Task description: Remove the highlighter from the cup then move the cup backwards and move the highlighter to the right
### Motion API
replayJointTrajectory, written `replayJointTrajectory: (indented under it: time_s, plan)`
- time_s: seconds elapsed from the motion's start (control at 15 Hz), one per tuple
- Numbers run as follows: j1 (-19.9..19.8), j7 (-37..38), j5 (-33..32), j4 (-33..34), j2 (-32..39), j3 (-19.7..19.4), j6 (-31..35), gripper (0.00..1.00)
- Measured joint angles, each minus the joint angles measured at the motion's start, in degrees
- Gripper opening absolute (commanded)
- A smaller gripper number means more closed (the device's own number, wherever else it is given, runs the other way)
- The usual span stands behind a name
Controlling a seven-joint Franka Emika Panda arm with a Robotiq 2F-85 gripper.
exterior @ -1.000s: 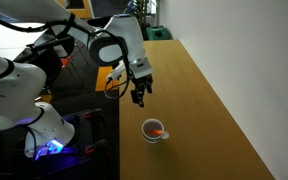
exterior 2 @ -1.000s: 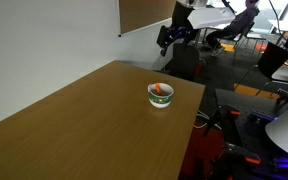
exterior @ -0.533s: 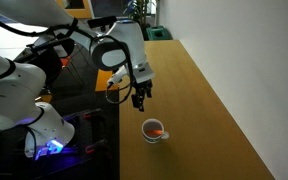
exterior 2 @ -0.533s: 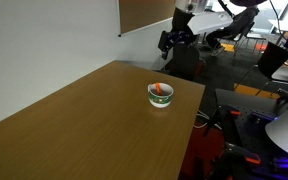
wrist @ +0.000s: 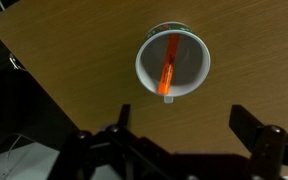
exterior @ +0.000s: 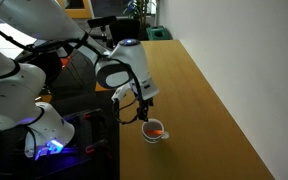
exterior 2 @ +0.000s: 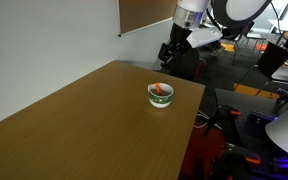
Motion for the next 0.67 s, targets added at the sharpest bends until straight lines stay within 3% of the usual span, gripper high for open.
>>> replayJointTrajectory:
  time_s: [0.33, 0.67]
  plan:
    - [0.34, -0.17, 0.00, -0.21, 6.77, -1.99, 7.25, 1.00]
    - [3.72, -0.11, 0.00, 1.17, 13.08, -5.31, 10.02, 1.00]
